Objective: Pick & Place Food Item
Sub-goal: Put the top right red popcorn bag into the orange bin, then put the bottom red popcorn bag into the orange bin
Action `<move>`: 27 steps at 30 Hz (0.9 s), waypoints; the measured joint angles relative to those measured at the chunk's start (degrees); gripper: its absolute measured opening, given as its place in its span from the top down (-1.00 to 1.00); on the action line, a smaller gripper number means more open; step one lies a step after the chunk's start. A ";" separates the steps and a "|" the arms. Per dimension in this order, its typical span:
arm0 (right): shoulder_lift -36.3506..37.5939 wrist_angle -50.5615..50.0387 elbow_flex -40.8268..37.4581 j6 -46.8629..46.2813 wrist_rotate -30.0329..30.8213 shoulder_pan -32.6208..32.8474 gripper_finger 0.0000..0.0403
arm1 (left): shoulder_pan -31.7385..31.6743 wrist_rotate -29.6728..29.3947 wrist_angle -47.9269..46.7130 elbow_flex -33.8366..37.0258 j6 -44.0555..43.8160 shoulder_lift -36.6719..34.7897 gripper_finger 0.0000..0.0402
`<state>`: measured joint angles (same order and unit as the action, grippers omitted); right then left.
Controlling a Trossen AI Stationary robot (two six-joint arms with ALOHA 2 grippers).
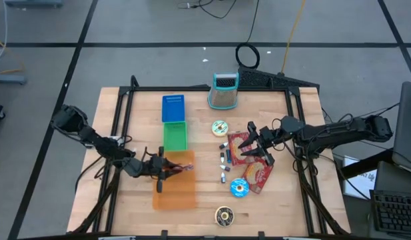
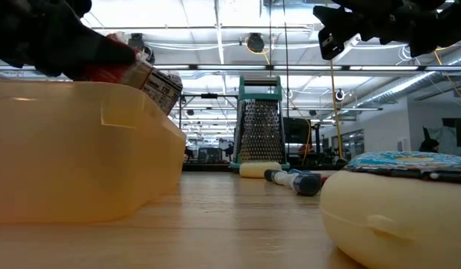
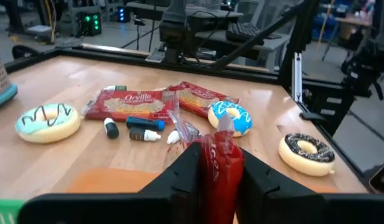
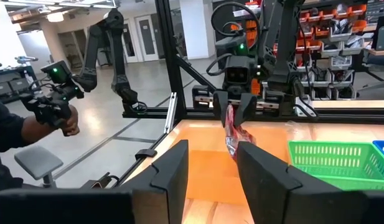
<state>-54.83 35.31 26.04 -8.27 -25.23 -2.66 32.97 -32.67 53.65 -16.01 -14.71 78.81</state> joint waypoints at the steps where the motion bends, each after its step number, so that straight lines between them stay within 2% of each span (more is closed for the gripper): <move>1: 0.00 0.00 0.00 0.00 -0.02 0.00 0.35 | 0.00 -0.42 0.00 0.00 -1.20 0.00 0.56; 6: 0.00 0.00 -0.02 0.02 -0.04 0.00 0.34 | 0.00 -1.01 0.01 0.02 -4.15 0.02 0.22; 13: 0.00 -0.44 -0.02 0.00 -0.07 0.00 0.33 | 0.00 4.64 0.17 0.02 -5.26 0.04 -0.14; 21: 0.00 -0.44 -0.02 0.01 -0.33 0.00 0.33 | 0.00 7.61 1.58 0.02 -13.53 -0.90 -0.31; 24: 0.02 -0.44 -0.02 0.00 -0.33 0.24 0.32 | -0.11 7.32 4.64 0.01 -16.53 -2.18 -0.34; 27: 0.02 -0.44 -0.02 0.00 -0.44 1.51 0.32 | -0.81 7.15 9.02 0.00 -15.93 -3.13 -0.34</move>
<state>-54.81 34.87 26.02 -8.27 -25.67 -1.14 32.16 -25.52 62.67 -16.01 -30.64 75.67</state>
